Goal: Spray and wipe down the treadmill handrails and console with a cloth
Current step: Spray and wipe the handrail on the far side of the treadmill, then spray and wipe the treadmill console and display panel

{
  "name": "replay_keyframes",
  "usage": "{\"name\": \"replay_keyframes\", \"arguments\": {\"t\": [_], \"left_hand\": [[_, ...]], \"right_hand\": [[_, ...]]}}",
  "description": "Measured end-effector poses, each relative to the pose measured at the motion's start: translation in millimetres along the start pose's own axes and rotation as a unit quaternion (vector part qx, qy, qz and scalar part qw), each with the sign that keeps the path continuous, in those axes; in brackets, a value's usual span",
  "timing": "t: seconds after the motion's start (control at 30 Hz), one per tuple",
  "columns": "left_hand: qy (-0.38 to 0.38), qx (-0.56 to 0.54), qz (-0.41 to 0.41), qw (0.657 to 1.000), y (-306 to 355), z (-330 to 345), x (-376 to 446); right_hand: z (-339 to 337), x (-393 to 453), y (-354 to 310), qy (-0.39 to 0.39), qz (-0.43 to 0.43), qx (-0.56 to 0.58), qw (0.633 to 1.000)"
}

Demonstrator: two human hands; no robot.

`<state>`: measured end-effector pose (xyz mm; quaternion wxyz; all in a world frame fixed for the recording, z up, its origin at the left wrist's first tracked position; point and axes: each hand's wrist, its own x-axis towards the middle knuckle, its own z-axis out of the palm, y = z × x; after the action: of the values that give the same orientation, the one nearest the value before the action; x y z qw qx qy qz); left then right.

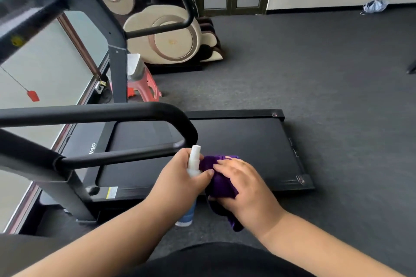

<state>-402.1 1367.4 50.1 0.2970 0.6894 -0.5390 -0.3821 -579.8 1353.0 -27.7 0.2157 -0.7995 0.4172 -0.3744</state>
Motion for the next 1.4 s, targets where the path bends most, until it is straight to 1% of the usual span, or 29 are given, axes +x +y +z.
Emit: {"name": "replay_keyframes", "arguments": {"t": [0.07, 0.2, 0.27, 0.3, 0.37, 0.43, 0.47, 0.53, 0.6, 0.7, 0.8, 0.83, 0.87, 0.93, 1.0, 1.03, 1.07, 1.1, 1.13, 1.17, 1.2, 1.3, 1.33, 1.37, 1.4], "left_hand": [[0.000, -0.009, 0.004, 1.000, 5, 6, 3], [0.000, -0.008, 0.043, 0.999, 14, 12, 11], [0.000, -0.002, 0.064, 0.998, 17, 11, 21], [-0.002, 0.002, 0.071, 0.997, 19, 11, 27], [-0.006, 0.009, 0.082, 0.997, 24, 9, 39], [-0.011, 0.007, 0.096, 0.995, 30, 6, 51], [-0.015, 0.006, 0.102, 0.995, 32, 5, 56], [-0.018, 0.011, 0.119, 0.993, 35, 3, 68], [-0.021, 0.021, 0.129, 0.991, 38, 2, 78], [-0.006, 0.047, 0.129, 0.991, 46, 8, 89], [0.021, 0.094, 0.135, 0.986, 57, 23, 100], [0.039, 0.107, 0.132, 0.985, 61, 30, 104], [0.062, 0.109, 0.121, 0.985, 66, 38, 110], [0.113, 0.081, 0.087, 0.987, 78, 56, 120], [0.154, 0.029, 0.047, 0.987, 96, 76, 132], [0.170, -0.002, 0.027, 0.985, 105, 86, 140], [0.189, -0.034, 0.009, 0.981, 114, 95, 150], [0.208, -0.069, -0.009, 0.976, 124, 103, 160], [0.227, -0.113, -0.030, 0.967, 133, 111, 171], [0.242, -0.168, -0.054, 0.954, 143, 118, 181], [0.251, -0.229, -0.077, 0.937, 152, 124, 190], [0.261, -0.381, -0.142, 0.876, 176, 139, 208], [0.257, -0.418, -0.161, 0.856, 183, 142, 211], [0.246, -0.448, -0.177, 0.841, 189, 144, 214], [0.229, -0.466, -0.189, 0.833, 193, 145, 215]], "right_hand": [[-8, -1, 5, 0.001, 0.019, 0.044, 0.999], [-21, 0, 23, -0.003, 0.083, 0.111, 0.990], [-26, 7, 38, -0.019, 0.138, 0.135, 0.981], [-29, 12, 45, -0.032, 0.177, 0.163, 0.970], [-35, 26, 57, -0.069, 0.251, 0.246, 0.934], [-35, 44, 70, -0.120, 0.285, 0.313, 0.898], [-34, 53, 76, -0.139, 0.285, 0.326, 0.891], [-30, 70, 86, -0.151, 0.279, 0.304, 0.898], [-33, 85, 94, -0.160, 0.271, 0.256, 0.914], [-52, 109, 104, -0.176, 0.248, 0.192, 0.933], [-67, 130, 120, -0.178, 0.162, 0.096, 0.966], [-72, 135, 130, -0.182, 0.148, 0.095, 0.967], [-78, 141, 139, -0.190, 0.151, 0.120, 0.963], [-96, 154, 154, -0.215, 0.179, 0.196, 0.940], [-116, 170, 176, -0.253, 0.214, 0.262, 0.906], [-126, 179, 189, -0.280, 0.225, 0.303, 0.883], [-135, 185, 202, -0.310, 0.239, 0.361, 0.846], [-141, 189, 217, -0.343, 0.252, 0.421, 0.801], [-147, 192, 229, -0.378, 0.252, 0.466, 0.759], [-154, 194, 240, -0.402, 0.247, 0.502, 0.725], [-161, 195, 247, -0.409, 0.246, 0.528, 0.702], [-180, 202, 254, -0.380, 0.253, 0.623, 0.636], [-186, 206, 254, -0.368, 0.252, 0.643, 0.623], [-192, 212, 254, -0.349, 0.260, 0.645, 0.628], [-197, 220, 252, -0.323, 0.277, 0.637, 0.642]]}}
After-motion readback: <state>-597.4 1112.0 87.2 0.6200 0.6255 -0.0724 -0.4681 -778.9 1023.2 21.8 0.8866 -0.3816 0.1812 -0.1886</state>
